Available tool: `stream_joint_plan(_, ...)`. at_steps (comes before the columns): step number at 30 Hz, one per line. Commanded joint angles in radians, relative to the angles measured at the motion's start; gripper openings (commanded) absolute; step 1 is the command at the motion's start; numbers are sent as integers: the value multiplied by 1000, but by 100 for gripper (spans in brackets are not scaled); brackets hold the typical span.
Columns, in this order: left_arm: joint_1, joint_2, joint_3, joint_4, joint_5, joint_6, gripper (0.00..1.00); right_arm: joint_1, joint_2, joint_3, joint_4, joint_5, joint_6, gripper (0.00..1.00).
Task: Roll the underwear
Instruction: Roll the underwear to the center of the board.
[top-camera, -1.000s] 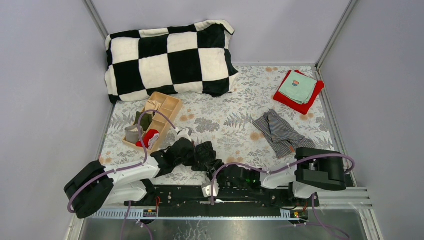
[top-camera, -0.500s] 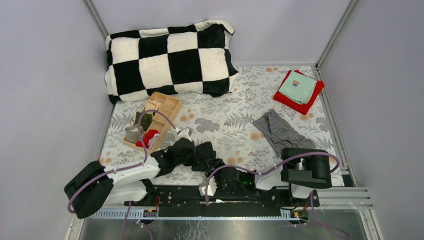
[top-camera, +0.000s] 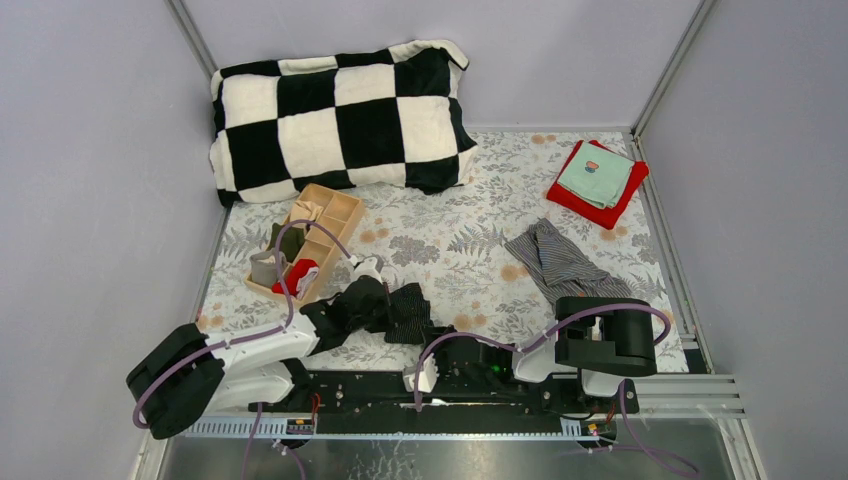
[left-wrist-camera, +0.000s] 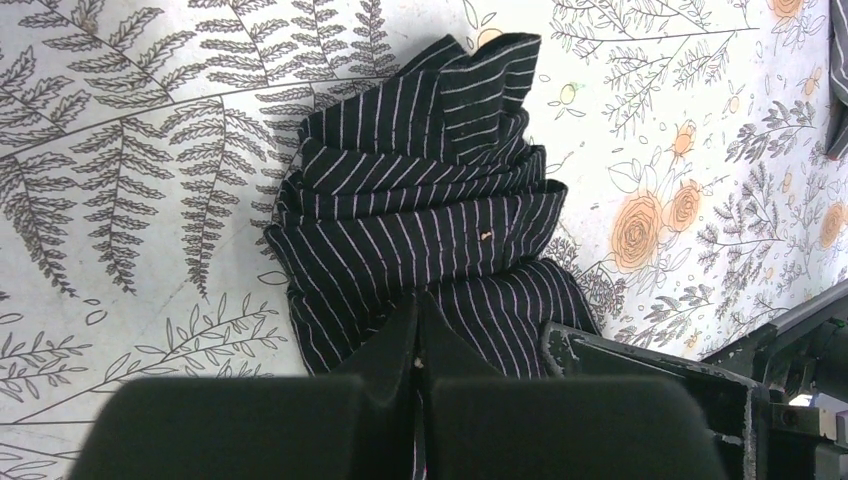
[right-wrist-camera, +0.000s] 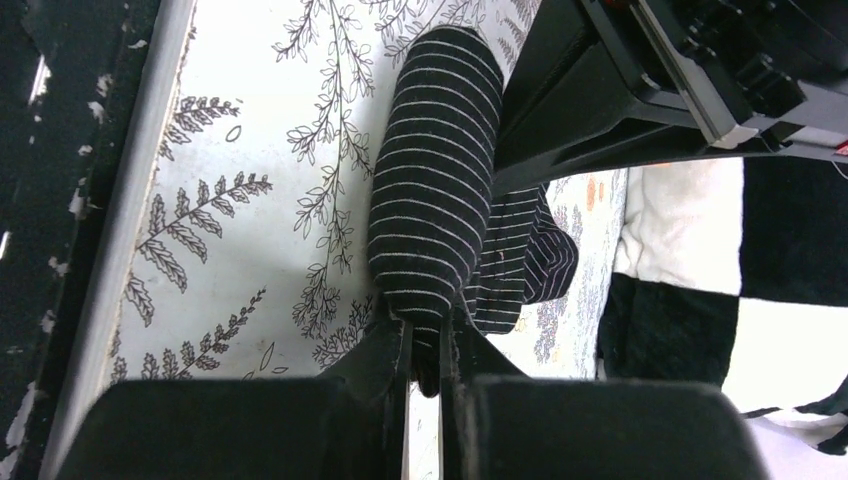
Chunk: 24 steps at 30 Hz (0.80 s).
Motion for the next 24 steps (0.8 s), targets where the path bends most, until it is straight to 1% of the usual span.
stream_joint_plan(1, -3, -27, 7, -110, -35, 10, 0, 5, -1, -21, 67, -20, 83, 0)
stream_joint_plan(4, -2, -86, 31, -157, -72, 14, 0, 3, -37, -19, 12, -90, 149, 0)
stream_joint_plan(6, -1, -147, 55, -185, -96, 23, 0, 4, -69, 16, -86, -128, 215, 0)
stream_joint_plan(9, -1, -251, 91, -218, -131, 43, 0, 2, -108, 82, -284, -183, 350, 0)
stream_joint_plan(11, -1, -305, 110, -243, -153, 53, 2, -3, -125, 112, -358, -228, 406, 0)
stream_joint_plan(16, -1, -401, 120, -309, -190, 60, 3, -43, -150, 184, -491, -339, 570, 0)
stream_joint_plan(24, 0, -480, 59, -352, -160, 28, 2, -145, -120, 277, -604, -528, 802, 0)
